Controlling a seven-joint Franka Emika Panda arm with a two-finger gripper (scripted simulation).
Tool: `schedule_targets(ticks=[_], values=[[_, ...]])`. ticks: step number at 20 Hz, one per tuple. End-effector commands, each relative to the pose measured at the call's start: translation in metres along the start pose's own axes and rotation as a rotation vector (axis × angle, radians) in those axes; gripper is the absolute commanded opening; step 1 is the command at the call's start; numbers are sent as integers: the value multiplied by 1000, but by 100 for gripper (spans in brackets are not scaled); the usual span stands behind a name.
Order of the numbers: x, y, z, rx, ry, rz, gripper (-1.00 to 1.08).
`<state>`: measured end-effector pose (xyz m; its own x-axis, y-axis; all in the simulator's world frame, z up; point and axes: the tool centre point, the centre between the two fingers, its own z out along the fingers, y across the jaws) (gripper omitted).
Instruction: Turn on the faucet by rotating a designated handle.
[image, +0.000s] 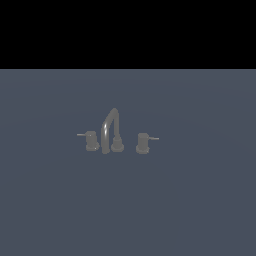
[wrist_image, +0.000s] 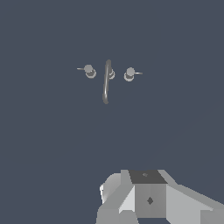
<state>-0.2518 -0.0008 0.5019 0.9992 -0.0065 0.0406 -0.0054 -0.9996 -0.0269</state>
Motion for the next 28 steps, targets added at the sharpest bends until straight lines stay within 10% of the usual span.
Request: schedule_targets(ticks=[1,28], values=[[0,0,0,0,0,0,-100],[76,-25,120,-12,-3,439,-100]])
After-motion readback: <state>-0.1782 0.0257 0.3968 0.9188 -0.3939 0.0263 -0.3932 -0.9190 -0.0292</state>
